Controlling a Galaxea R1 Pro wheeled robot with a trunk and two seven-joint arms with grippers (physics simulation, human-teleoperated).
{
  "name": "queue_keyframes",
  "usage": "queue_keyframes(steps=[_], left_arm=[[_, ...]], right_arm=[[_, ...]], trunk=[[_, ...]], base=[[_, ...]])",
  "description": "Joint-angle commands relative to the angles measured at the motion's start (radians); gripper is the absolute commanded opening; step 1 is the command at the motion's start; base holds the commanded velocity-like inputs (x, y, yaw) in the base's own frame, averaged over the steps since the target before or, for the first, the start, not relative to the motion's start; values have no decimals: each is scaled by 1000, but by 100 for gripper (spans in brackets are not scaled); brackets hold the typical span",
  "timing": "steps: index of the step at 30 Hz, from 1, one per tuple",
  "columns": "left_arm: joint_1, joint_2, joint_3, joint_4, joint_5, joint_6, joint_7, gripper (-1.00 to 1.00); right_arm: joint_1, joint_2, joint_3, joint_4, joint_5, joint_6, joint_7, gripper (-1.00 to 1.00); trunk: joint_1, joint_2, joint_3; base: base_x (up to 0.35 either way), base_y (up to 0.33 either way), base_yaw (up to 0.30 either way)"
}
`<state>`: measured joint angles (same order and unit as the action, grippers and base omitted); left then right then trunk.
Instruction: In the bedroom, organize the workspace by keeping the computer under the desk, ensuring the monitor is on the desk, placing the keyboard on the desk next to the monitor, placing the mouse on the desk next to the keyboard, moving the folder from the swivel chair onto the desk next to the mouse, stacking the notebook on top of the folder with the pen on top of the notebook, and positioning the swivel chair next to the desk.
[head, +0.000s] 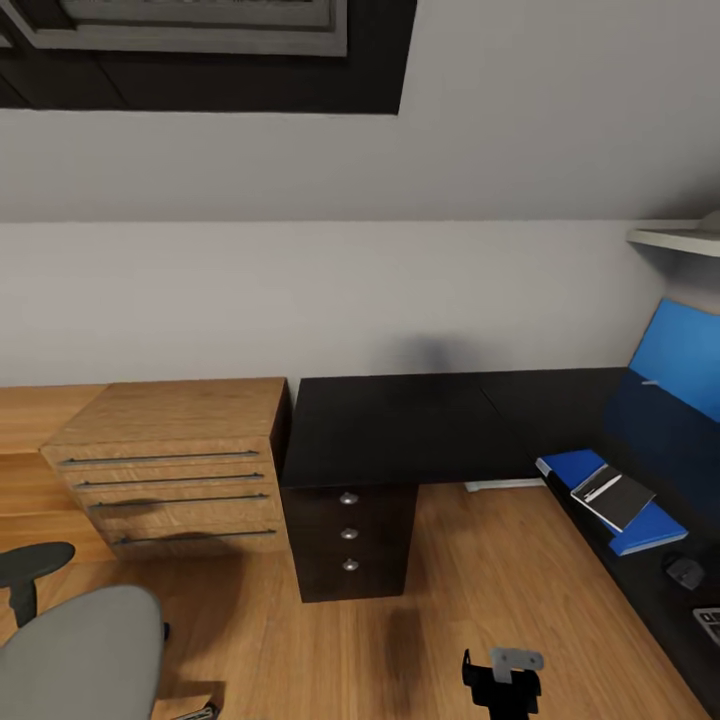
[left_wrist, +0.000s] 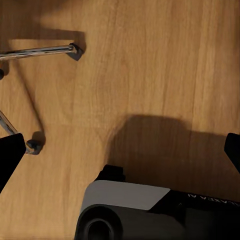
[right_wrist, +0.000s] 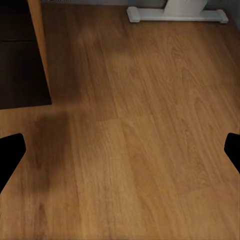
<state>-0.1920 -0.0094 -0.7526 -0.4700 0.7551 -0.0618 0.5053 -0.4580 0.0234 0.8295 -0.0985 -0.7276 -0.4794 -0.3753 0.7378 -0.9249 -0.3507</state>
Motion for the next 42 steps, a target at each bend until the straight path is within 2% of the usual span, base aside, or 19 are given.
queue_keyframes(steps=[1, 6, 13, 16, 23, 26, 31, 42], left_arm=[[-1, 1, -8, 0, 11, -7, 6, 100], [-1, 5, -1, 8, 15, -7, 6, 100], [-1, 1, 95, 16, 17, -15, 4, 100], [-1, 0, 118, 16, 18, -22, 4, 100], [-1, -14, 124, 20, 19, -26, 4, 100], [-1, -23, 125, 40, 18, -58, 4, 100], [-1, -32, 124, 71, 17, -127, 4, 100], [-1, -34, 128, 102, 16, -155, 6, 100]], right_arm=[[-1, -1, 8, 0, -6, -2, -5, 100], [-1, -8, 8, 0, -5, -2, -5, 100], [0, -3, 12, 7, -9, -4, -5, 100], [1, -3, 13, 30, -10, -8, -4, 100], [1, -9, 12, 45, -9, -64, -4, 100], [1, -8, 12, 47, -8, -81, -4, 100], [2, -5, 13, 48, -7, -88, -4, 100], [2, -4, 13, 49, -7, -93, -4, 100]], trunk=[[-4, 6, 2], [-23, 41, 18], [-50, 90, 40], [-61, 111, 50], [-88, 160, 81], [-100, 181, 95], [-119, 216, 118], [-161, 293, 170]], base=[[0, 0, 0], [0, 0, 0], [0, 0, 0], [0, 0, 0], [0, 0, 0], [0, 0, 0], [0, 0, 0], [0, 0, 0]])
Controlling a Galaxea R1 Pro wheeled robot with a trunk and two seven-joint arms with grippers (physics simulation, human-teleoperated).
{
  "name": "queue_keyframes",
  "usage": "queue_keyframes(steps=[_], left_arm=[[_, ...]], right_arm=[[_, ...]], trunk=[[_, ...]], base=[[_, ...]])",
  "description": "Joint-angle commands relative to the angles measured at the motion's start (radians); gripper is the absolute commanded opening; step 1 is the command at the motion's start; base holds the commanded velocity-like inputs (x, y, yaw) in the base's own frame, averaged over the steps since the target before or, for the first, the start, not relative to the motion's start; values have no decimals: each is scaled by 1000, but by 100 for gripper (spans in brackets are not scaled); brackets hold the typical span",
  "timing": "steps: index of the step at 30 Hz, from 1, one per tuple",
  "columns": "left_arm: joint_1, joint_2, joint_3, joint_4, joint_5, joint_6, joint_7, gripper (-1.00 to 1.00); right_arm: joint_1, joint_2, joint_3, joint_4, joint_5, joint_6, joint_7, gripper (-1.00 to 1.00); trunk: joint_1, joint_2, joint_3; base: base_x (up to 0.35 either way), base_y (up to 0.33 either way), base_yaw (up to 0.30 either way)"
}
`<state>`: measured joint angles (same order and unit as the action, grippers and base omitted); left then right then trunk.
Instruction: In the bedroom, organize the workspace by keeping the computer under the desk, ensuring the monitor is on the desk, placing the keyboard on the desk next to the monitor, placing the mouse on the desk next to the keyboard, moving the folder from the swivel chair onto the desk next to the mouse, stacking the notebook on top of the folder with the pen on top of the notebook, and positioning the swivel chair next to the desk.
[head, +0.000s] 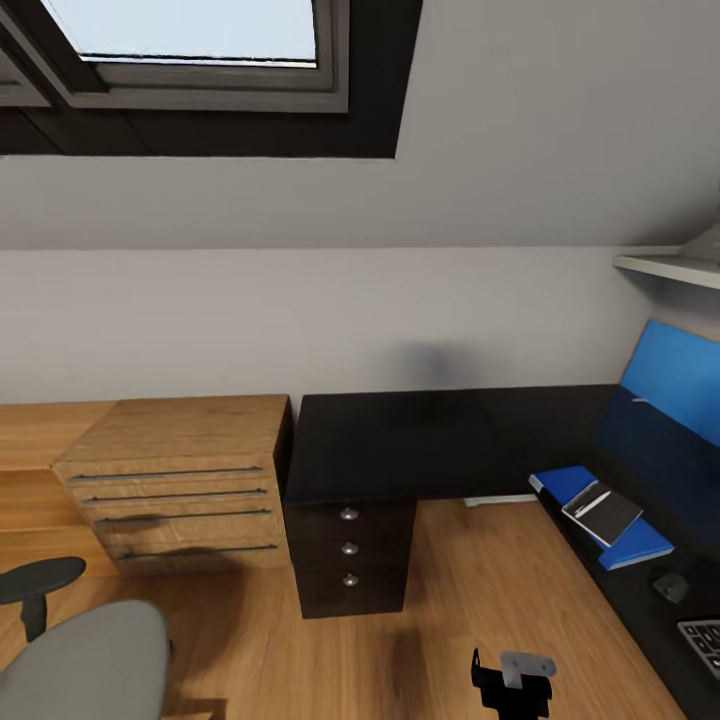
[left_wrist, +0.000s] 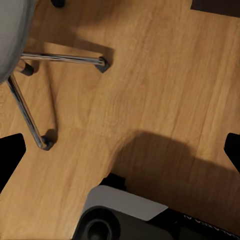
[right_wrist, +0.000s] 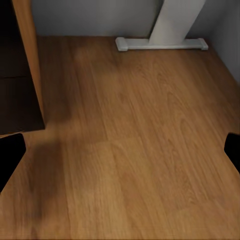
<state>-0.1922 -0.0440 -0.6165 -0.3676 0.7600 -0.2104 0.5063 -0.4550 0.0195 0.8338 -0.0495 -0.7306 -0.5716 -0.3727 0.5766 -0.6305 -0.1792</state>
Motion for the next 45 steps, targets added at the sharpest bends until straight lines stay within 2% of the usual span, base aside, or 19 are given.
queue_keyframes(steps=[1, 15, 24, 25, 30, 37, 45], left_arm=[[-1, 2, -7, -1, 11, -7, 5, 100], [-1, 5, 19, 4, 13, -10, 3, 100], [-1, 7, 21, 4, 13, -10, 2, 100], [-1, 7, 20, 4, 13, -10, 1, 100], [-1, 7, 21, 5, 14, -10, 1, 100], [-1, 6, 20, 6, 13, -10, 1, 100], [-1, 6, 20, 5, 13, -11, 1, 100]], right_arm=[[-1, 0, 8, 0, -5, -4, -6, 100], [20, 1, 8, 13, -9, -139, -9, 100], [21, -3, 6, 22, -11, -151, -10, 100], [21, -6, 4, 24, -28, -152, -10, 100], [21, -6, 4, 25, -50, -147, -9, 100], [21, -6, 4, 25, -53, -143, -9, 100], [21, -4, 4, 25, -53, -143, -9, 100]], trunk=[[0, -1, 0], [0, -1, 22], [0, -1, 37], [0, -1, 38], [0, -1, 45], [0, -1, 47], [0, -1, 45]], base=[[0, 0, 0], [0, 0, 31], [0, 0, 73], [0, 0, 130], [0, -68, 159], [0, -237, 252], [0, -48, 278]])
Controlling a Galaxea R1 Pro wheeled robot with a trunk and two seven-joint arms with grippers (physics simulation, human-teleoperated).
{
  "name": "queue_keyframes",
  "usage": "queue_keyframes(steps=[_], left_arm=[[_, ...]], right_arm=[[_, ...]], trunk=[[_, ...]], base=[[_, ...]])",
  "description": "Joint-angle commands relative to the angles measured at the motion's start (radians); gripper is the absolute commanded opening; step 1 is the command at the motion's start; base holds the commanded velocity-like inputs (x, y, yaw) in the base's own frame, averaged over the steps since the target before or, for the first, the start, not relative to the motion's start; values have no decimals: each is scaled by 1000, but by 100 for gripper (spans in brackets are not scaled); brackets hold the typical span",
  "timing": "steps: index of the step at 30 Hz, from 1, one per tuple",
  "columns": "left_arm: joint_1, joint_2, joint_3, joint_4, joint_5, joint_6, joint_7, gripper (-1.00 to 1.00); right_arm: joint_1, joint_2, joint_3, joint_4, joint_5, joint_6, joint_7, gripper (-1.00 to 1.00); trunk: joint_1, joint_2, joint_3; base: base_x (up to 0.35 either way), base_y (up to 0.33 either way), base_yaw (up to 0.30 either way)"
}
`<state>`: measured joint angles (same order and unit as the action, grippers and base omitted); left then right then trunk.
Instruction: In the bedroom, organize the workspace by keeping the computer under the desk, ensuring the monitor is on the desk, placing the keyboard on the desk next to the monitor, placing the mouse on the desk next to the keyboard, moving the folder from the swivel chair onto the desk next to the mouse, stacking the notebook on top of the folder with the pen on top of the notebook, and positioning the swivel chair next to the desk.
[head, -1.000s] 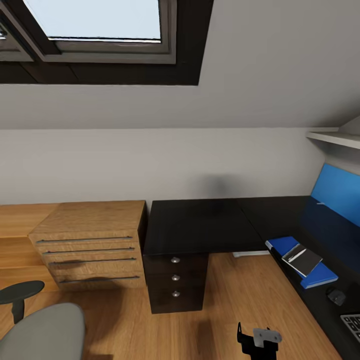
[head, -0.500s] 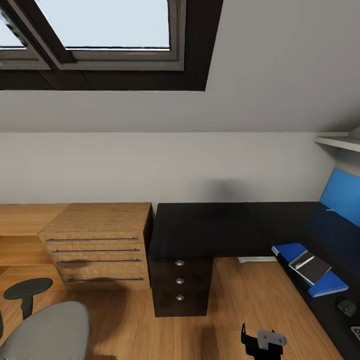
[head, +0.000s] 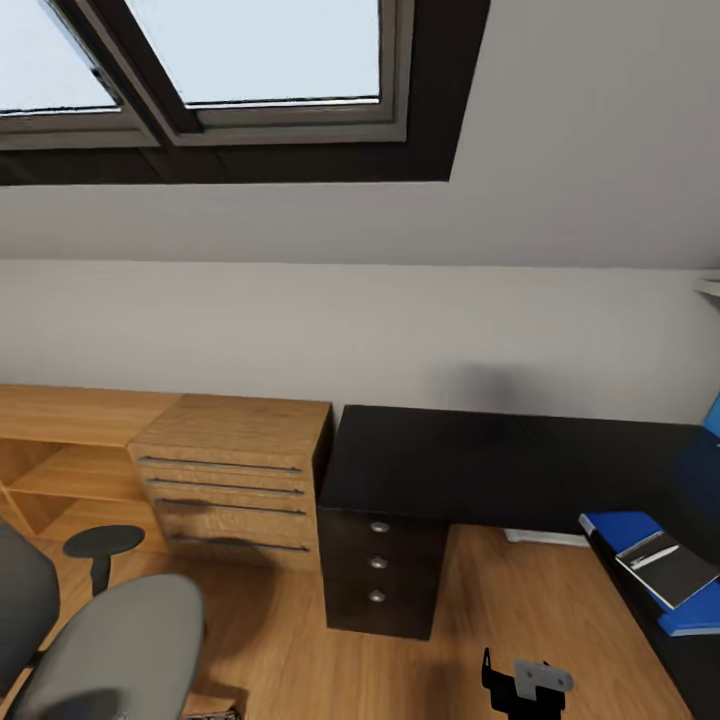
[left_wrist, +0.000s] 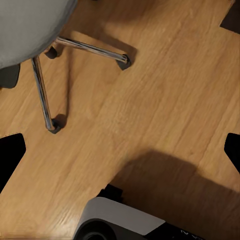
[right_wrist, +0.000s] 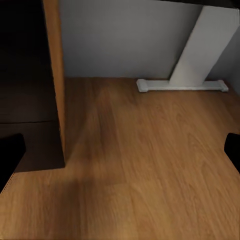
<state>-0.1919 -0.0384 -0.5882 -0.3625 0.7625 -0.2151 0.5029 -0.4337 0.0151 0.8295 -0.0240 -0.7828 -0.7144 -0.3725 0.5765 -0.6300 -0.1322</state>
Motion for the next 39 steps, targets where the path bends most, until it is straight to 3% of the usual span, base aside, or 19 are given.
queue_keyframes(steps=[1, 10, 16, 20, 29, 39], left_arm=[[-1, 1, -8, 0, 11, -6, 5, 100], [-1, 1, -13, 1, 7, -7, -6, 100], [-1, 1, -14, 7, 8, -7, -96, 100], [-1, 1, -14, 36, 7, -7, -122, 100], [-1, -4, -19, 58, 2, -10, -131, 100], [-1, -9, -31, 59, 0, -65, -132, 100]], right_arm=[[0, 0, 9, -1, -1, 0, -9, 100], [0, -1, 9, -1, -1, 3, -7, 100], [0, -6, 2, -1, -2, 3, -6, 100], [0, -13, 0, -2, -2, 3, -6, 100], [0, -16, -1, -2, -3, 2, -7, 100], [0, -17, 0, -2, -3, 2, -8, 100]], trunk=[[0, -1, -2], [0, -1, -7], [0, -1, -11], [0, -1, -14], [0, -1, -20], [0, -1, -30]], base=[[0, -12, 277], [0, -3, 267], [0, 0, 263], [0, 0, 263], [0, 0, 256], [0, 0, 225]])
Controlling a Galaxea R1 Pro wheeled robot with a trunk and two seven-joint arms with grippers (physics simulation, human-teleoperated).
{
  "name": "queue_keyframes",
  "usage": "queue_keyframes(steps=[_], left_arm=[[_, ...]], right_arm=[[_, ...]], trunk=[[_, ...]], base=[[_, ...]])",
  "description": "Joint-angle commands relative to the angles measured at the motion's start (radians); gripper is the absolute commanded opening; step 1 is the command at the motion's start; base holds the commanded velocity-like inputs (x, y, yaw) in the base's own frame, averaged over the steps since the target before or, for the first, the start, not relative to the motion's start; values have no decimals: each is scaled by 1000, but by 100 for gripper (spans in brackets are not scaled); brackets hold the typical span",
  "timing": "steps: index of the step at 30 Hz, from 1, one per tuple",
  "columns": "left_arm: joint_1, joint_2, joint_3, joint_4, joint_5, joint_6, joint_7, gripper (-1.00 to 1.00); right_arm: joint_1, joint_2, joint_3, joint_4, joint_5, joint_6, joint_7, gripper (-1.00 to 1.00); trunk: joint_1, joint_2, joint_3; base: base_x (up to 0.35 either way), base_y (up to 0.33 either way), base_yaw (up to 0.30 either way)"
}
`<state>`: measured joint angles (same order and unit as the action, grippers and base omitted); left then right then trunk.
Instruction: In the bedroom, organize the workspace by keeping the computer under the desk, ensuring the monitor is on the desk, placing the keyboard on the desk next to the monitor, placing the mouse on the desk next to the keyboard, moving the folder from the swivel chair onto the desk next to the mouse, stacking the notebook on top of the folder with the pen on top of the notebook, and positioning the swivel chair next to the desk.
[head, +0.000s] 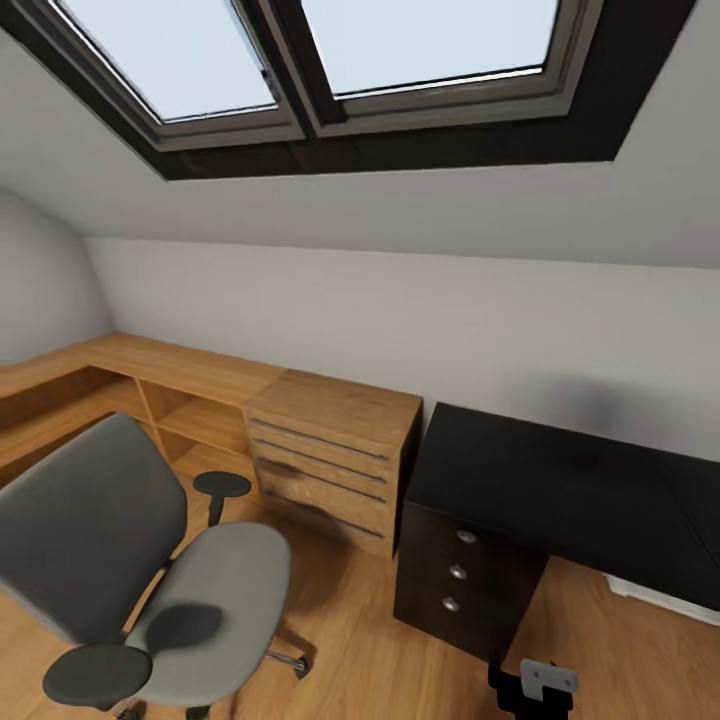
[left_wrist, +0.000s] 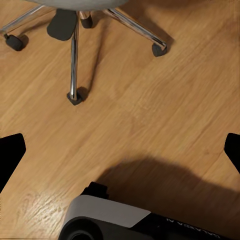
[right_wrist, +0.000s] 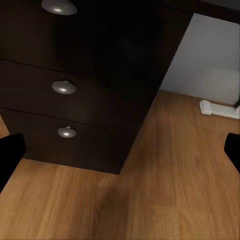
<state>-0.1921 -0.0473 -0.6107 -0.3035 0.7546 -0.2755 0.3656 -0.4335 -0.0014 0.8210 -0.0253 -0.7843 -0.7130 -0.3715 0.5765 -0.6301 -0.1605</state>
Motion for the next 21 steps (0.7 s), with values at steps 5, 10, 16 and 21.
queue_keyframes(steps=[5, 10, 16, 21], left_arm=[[-1, 0, -10, 1, 8, -9, 6, 100], [-1, 0, -10, 1, 8, -9, 6, 100], [-1, 0, -11, 2, 9, -7, 6, 100], [-1, 0, -11, 3, 9, -5, 6, 100]], right_arm=[[-1, 0, 8, -1, -1, 0, -9, 100], [0, 0, 9, 0, -1, -4, -9, 100], [-1, -1, 8, 1, -1, -7, -9, 100], [0, 0, 9, 1, 0, -8, -9, 100]], trunk=[[0, -1, -7], [0, -1, -13], [0, -1, -20], [0, -1, -26]], base=[[0, 0, 191], [0, 0, 183], [0, 0, 174], [0, 0, 173]])
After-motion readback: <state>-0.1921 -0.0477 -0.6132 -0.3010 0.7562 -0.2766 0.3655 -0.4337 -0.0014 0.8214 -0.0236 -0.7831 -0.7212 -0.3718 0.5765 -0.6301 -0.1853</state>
